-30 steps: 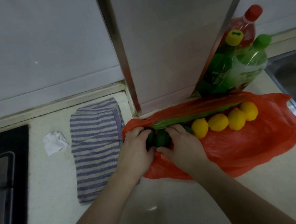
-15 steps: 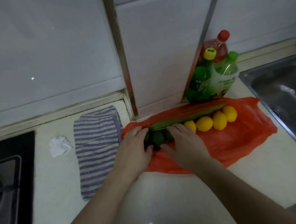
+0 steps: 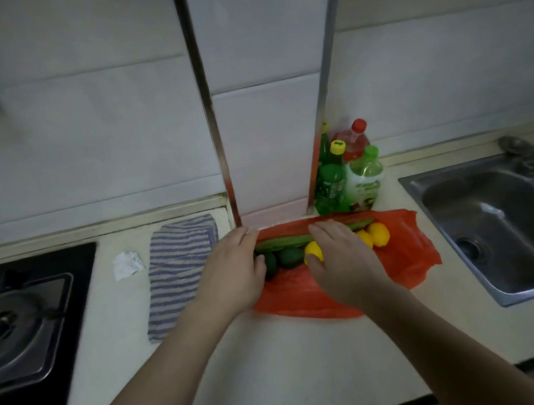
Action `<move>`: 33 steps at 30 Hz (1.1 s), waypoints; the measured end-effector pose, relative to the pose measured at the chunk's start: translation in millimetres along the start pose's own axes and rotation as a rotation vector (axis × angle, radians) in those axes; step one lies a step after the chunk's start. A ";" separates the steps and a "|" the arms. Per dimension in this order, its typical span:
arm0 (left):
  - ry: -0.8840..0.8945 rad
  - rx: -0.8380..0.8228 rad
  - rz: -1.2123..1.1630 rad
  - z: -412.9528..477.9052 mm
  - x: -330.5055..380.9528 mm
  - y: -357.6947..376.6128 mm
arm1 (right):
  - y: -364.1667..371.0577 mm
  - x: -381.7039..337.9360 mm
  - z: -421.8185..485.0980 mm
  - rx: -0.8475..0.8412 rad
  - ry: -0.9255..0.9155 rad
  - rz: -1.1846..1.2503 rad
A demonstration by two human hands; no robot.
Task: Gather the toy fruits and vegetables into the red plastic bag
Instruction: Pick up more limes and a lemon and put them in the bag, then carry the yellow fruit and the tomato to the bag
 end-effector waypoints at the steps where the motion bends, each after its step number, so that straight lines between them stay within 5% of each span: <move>1: -0.005 0.009 0.012 -4.1 8.0 -5.5 | -8.5 1.9 -6.3 0.009 -0.009 0.005; 17: -0.188 0.228 0.091 -99.6 55.3 -115.0 | -123.8 -27.3 -80.0 0.159 -0.209 0.014; 33: -0.395 0.360 0.150 -283.2 -78.7 -226.7 | -107.7 -251.6 -132.5 0.154 -0.416 0.032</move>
Point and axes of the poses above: each hand's wrist, its own z-axis towards the middle knuckle, its own y-axis out of the palm, x = y × z, the point moved 9 cm from there along z, towards the middle knuckle, and after that the axes turned 1 degree about z, right-handed, at the moved point
